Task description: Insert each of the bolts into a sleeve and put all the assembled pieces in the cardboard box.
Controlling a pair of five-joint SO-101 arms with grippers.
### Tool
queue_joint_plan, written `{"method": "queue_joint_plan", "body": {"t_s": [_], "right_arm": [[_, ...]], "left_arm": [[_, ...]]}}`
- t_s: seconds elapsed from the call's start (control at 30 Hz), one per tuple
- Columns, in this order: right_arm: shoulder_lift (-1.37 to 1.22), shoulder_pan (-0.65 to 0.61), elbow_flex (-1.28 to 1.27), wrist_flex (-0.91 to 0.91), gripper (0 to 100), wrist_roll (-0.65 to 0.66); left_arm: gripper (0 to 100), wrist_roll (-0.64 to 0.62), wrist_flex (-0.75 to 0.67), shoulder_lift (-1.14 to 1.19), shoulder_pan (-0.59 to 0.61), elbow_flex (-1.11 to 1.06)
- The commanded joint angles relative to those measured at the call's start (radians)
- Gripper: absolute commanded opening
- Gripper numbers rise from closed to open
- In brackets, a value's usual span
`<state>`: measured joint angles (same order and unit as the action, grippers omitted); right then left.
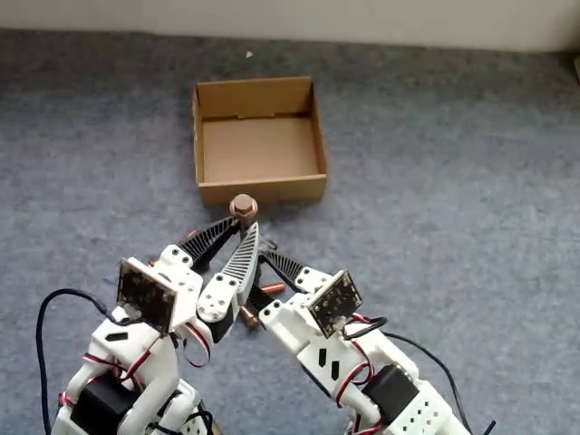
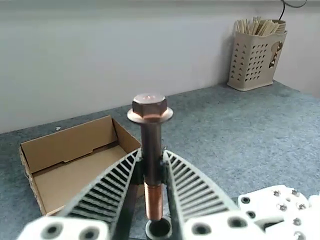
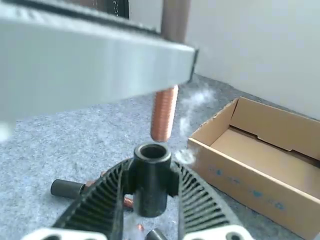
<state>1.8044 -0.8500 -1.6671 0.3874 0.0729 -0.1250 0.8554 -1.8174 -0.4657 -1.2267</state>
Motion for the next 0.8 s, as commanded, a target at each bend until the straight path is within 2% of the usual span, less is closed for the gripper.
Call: {"method": "queue_joint_plan", "body": {"t_s": [0.0, 0.37, 0.77], "right_arm": [[0.01, 0.013, 0.027, -0.022, 0.5, 0.003], [0.01, 0.013, 0.027, -0.019, 0.5, 0.003], [0.01, 0.015, 0.035, -0.019, 0.5, 0.003]], "left_arm": [[0, 0.009, 0.0, -0.012, 0.005, 0.004], [0, 0.009, 0.074, -0.012, 0.004, 0.012], [0, 0.011, 0.072, -0.012, 0.004, -0.038]]}}
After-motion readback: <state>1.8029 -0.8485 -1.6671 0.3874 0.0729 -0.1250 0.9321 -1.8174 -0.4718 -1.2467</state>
